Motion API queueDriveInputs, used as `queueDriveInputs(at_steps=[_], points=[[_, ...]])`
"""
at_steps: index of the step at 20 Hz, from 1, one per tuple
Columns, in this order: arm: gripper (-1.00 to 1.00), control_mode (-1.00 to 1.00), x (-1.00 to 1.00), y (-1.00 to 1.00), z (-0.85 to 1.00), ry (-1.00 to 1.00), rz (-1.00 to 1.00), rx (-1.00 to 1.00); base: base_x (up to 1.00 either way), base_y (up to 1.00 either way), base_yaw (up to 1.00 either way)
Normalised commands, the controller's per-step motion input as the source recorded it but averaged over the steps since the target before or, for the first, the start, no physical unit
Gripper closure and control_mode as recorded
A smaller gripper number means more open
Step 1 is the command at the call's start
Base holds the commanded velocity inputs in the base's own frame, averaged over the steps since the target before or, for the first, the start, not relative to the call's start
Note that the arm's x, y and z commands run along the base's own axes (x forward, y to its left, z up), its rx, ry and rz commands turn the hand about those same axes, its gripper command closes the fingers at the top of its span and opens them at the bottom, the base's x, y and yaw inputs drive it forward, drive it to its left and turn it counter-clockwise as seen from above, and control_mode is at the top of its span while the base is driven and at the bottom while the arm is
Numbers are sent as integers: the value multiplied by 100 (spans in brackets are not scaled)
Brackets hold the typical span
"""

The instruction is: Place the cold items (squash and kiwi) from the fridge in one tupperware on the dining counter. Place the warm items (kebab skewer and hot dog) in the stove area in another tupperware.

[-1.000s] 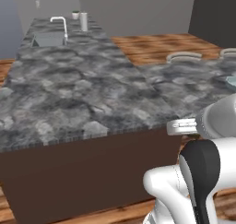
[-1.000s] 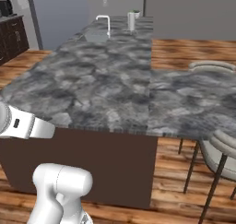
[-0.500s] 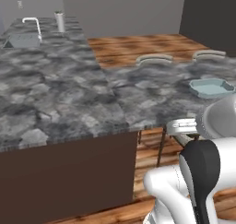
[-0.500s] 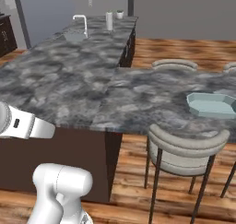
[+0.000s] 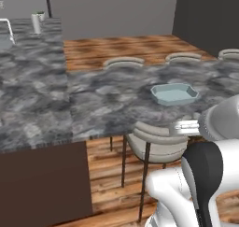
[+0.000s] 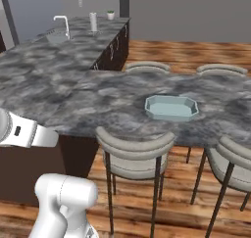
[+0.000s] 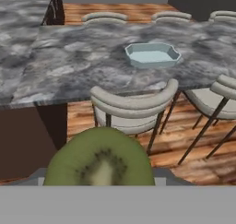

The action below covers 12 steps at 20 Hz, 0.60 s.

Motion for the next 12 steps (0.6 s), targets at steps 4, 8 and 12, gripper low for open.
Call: queueDriveInputs(at_steps=[4,8,12], points=[[100,100,0,0,0,0,0,0,0,-100,0],[100,100,0,0,0,0,0,0,0,-100,0],[100,100,0,0,0,0,0,0,0,-100,0]])
